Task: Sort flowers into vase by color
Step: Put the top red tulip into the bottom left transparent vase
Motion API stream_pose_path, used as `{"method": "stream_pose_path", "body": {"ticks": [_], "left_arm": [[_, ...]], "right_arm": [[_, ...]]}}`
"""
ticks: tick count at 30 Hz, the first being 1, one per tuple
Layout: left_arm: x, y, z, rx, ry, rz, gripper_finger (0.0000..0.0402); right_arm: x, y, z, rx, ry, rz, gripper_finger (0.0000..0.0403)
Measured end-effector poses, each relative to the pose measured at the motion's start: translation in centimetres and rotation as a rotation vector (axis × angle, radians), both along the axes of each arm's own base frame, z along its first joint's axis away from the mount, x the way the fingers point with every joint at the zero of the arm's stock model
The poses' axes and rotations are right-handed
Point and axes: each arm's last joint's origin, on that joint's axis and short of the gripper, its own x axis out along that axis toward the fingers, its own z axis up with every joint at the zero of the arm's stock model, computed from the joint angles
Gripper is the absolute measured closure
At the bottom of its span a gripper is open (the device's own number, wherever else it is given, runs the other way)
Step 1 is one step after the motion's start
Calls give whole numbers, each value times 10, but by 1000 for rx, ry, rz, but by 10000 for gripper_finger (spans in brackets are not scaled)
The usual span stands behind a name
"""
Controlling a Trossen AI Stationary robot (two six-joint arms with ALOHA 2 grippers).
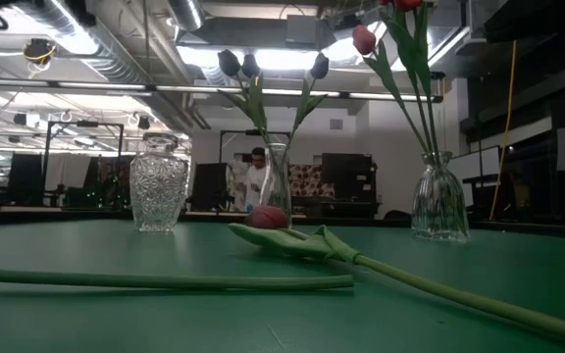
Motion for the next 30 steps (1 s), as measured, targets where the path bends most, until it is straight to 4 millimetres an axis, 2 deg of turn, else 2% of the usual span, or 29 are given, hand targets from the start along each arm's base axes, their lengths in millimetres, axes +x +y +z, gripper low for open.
{"method": "stream_pose_path", "body": {"ticks": [4, 15, 30], "left_arm": [[-1, 7, -9, 6, 11, 60, 401], [2, 16, -13, 1, 52, 144, 401], [5, 17, -16, -13, 82, 140, 401]], "right_arm": [[0, 0, 0, 5, -4, -3, 272], [0, 0, 0, 4, -4, -3, 272], [0, 1, 0, 19, 4, 4, 272]]}}
